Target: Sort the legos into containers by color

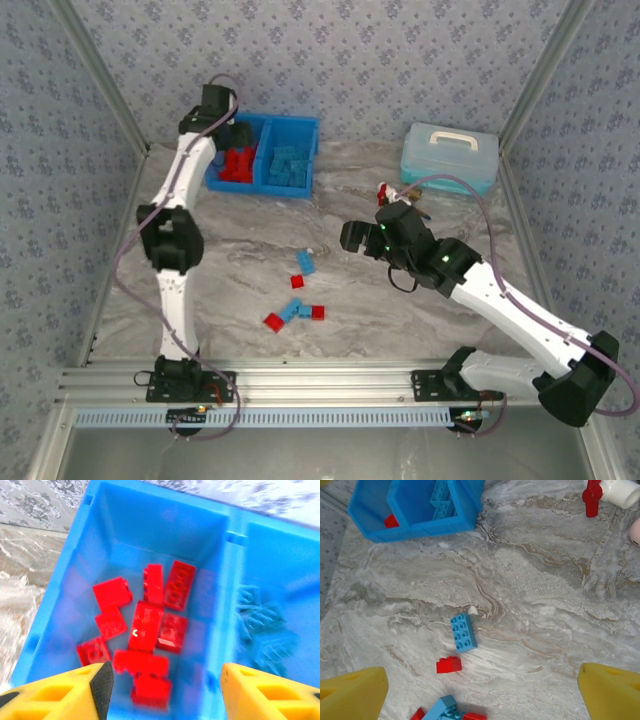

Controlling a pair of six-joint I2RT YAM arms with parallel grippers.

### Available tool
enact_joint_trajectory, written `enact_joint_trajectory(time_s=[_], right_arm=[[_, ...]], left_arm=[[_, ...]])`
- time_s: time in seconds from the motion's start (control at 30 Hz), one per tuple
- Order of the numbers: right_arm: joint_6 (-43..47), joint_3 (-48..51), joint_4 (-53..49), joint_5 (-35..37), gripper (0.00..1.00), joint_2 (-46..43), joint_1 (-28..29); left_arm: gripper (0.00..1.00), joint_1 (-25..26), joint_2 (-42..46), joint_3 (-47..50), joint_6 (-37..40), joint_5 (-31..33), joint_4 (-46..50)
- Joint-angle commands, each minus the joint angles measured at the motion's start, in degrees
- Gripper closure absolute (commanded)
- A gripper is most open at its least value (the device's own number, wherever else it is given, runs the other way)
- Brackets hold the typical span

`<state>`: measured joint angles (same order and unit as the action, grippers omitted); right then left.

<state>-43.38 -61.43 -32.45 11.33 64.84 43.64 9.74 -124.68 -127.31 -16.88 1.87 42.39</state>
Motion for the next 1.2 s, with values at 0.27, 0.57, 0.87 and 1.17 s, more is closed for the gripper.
enact_joint_trajectory(time_s=[0.27,0.57,0.87,1.17], right_arm=[[14.0,-12.4,-1.7,-9.6,0.00,23.4,2.1],[13.3,-24.9,-0.9,-11.5,0.09,46.3,4.1],[12.9,-31.7,-6.1,-5.3,0.37,57.8,5.5],[14.1,-31.9,-8.1,0.1,0.78,53.0,6.3]], left_arm=[[0.25,7.6,49.7,51.4,0.3,-11.0,-10.6],[0.01,7.2,59.7,62.3,9.5,-6.6,0.4],[0.01,6.2,60.1,63.8,10.6,-7.8,-3.9],[0.01,5.2,62.8,65.9,11.0,-7.8,-4.6]])
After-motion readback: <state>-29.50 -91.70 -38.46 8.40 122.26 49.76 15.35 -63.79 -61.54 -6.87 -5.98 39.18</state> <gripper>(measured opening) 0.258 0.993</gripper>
